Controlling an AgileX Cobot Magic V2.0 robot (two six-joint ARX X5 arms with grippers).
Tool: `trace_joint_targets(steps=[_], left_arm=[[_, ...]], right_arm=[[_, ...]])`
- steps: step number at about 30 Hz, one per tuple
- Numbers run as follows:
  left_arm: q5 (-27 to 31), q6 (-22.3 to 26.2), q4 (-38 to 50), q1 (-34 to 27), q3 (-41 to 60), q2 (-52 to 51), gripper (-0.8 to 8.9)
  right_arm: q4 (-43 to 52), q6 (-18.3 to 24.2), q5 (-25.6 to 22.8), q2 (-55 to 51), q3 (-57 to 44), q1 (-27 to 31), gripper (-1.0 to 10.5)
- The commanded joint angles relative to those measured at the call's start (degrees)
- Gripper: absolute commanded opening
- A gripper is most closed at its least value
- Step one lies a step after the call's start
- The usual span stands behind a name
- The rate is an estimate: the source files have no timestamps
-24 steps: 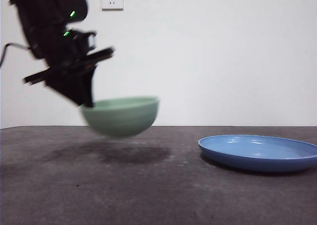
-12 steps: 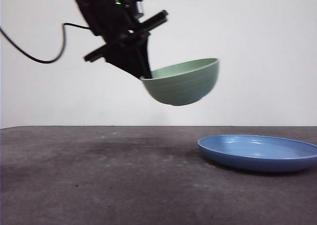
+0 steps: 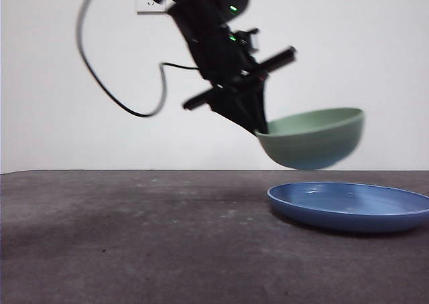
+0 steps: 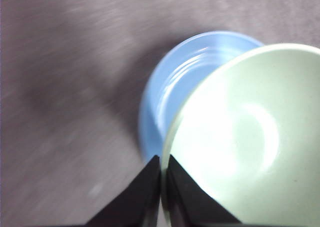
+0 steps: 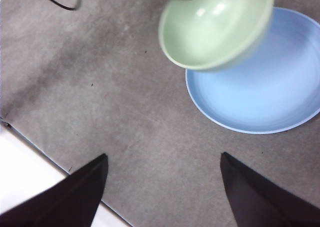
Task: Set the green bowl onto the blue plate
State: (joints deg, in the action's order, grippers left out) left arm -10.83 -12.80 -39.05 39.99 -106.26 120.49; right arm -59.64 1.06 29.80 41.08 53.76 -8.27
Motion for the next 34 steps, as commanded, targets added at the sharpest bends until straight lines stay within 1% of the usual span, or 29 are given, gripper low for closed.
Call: trace_joint_targets(steps=[1,6,12,18,22,23,27,29,34], left_arm=[[-0.2,-0.3,-1.1,1.3,-5.9,4.8,0.16],[0.5,-0.2,-3.4,2.4,-12.5,10.7,0.16],[0.8,-0.2,-3.9,2.9,-13.1,13.6,0.16],[0.9,-0.3,-4.7,3.5,-13.1,14.4,0.16],[0.9,-0.3,-4.8,3.7,-13.1,14.4,0.38],[0.8,-0.3,-4.8,3.7,-13.1,14.4,0.52],[0.9,-0.3,-4.7,3.9,-13.2,14.3,2.05],[0.9,-0.3,-4.8,3.9,-13.3,14.3,2.56],[0.8,-0.3,-6.1,3.8,-14.3,14.1,2.57]], right_arm=[[0.4,-1.1,-0.1,-0.7,1.2,-0.2,3.6],[0.4,-1.9,-0.1,-2.5,1.3,-0.2,3.6],[0.4,-2.0,-0.3,-3.5,1.3,-0.2,3.6],[0.4,-2.0,-0.3,-3.5,1.3,-0.2,3.6],[0.4,-2.0,-0.3,-3.5,1.3,-0.2,3.6],[0.4,-2.0,-0.3,-3.5,1.3,-0.2,3.6],[0.4,-2.0,-0.3,-3.5,1.3,-0.2,3.6],[0.4,-2.0,-0.2,-3.5,1.3,-0.2,3.6],[0.4,-1.9,-0.3,-3.5,1.3,-0.2,3.6]])
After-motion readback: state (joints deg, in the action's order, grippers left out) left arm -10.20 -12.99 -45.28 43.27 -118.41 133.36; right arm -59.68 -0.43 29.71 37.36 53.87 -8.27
